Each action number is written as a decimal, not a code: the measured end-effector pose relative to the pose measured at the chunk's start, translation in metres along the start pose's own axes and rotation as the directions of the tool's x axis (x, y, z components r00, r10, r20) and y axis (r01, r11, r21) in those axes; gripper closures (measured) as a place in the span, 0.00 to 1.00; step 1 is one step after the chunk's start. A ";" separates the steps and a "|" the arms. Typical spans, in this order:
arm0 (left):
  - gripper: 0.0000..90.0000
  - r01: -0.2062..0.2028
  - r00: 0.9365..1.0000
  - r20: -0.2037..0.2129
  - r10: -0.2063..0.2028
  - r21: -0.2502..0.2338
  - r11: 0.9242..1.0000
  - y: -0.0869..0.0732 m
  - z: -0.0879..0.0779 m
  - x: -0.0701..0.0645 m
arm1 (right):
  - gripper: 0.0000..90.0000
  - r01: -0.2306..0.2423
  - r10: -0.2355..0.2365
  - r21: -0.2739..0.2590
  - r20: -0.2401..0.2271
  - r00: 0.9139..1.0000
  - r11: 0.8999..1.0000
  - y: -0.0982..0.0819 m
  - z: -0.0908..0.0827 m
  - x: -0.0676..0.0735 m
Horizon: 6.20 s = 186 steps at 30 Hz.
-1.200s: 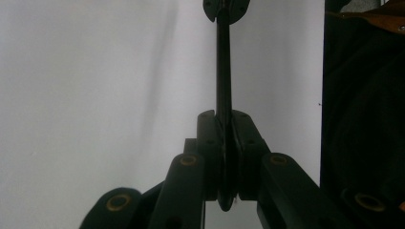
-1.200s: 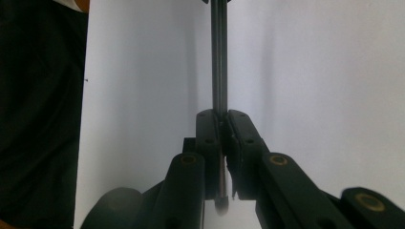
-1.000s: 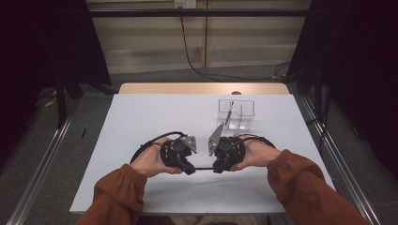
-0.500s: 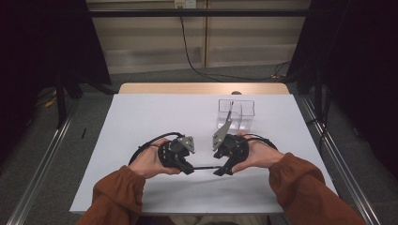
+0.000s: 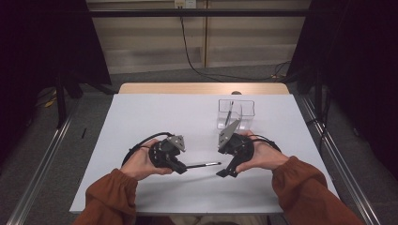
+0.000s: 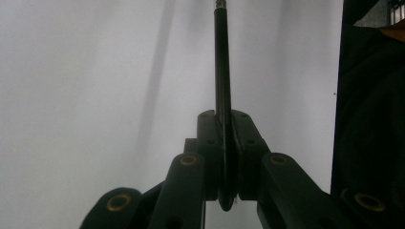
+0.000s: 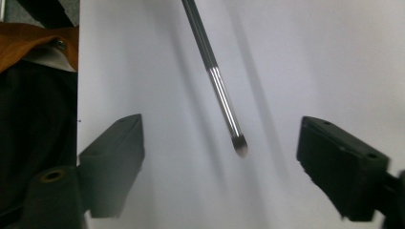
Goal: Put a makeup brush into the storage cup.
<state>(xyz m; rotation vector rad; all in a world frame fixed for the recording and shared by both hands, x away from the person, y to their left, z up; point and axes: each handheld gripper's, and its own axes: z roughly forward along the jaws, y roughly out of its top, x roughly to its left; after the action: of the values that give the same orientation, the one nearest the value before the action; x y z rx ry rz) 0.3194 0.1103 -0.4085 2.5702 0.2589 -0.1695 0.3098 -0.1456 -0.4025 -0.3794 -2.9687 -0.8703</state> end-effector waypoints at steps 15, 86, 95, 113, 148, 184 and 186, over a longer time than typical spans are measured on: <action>0.93 0.044 0.999 -0.015 -0.045 -0.055 0.997 -0.024 -0.008 0.001 | 0.05 -0.039 0.041 -0.075 0.017 0.999 0.996 -0.024 -0.012 -0.003; 0.93 0.031 0.992 -0.085 -0.096 -0.567 0.823 -0.057 -0.015 -0.014 | 0.08 -0.043 0.125 -0.531 0.119 0.985 0.846 -0.046 -0.001 0.020; 0.93 0.013 0.993 -0.087 -0.082 -0.602 0.798 -0.054 -0.014 -0.016 | 0.06 -0.085 0.141 -0.613 0.043 0.989 0.786 -0.046 -0.008 0.022; 0.93 0.021 0.989 -0.094 -0.117 -0.687 0.726 -0.048 -0.017 -0.021 | 0.04 -0.102 0.177 -0.677 0.043 0.983 0.729 -0.034 -0.016 0.020; 0.93 -0.013 0.994 -0.091 -0.058 -0.640 0.768 -0.037 0.005 -0.026 | 0.69 -0.140 0.194 -0.736 -0.013 0.981 0.662 -0.019 -0.010 0.013; 0.86 0.004 0.992 -0.096 -0.081 -0.622 0.783 -0.035 0.017 -0.023 | 0.92 -0.229 0.173 -0.749 -0.153 0.973 0.622 -0.013 -0.008 0.016; 0.83 0.002 0.992 -0.100 -0.083 -0.625 0.780 -0.035 0.017 -0.024 | 0.92 -0.225 0.177 -0.745 -0.145 0.973 0.628 -0.013 -0.008 0.016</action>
<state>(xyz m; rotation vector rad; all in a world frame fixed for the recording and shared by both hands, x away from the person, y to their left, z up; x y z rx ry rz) 0.2875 0.1273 -0.4364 1.9064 0.3521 0.0580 0.2914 -0.1569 -0.4005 -0.6617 -2.2613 -2.0208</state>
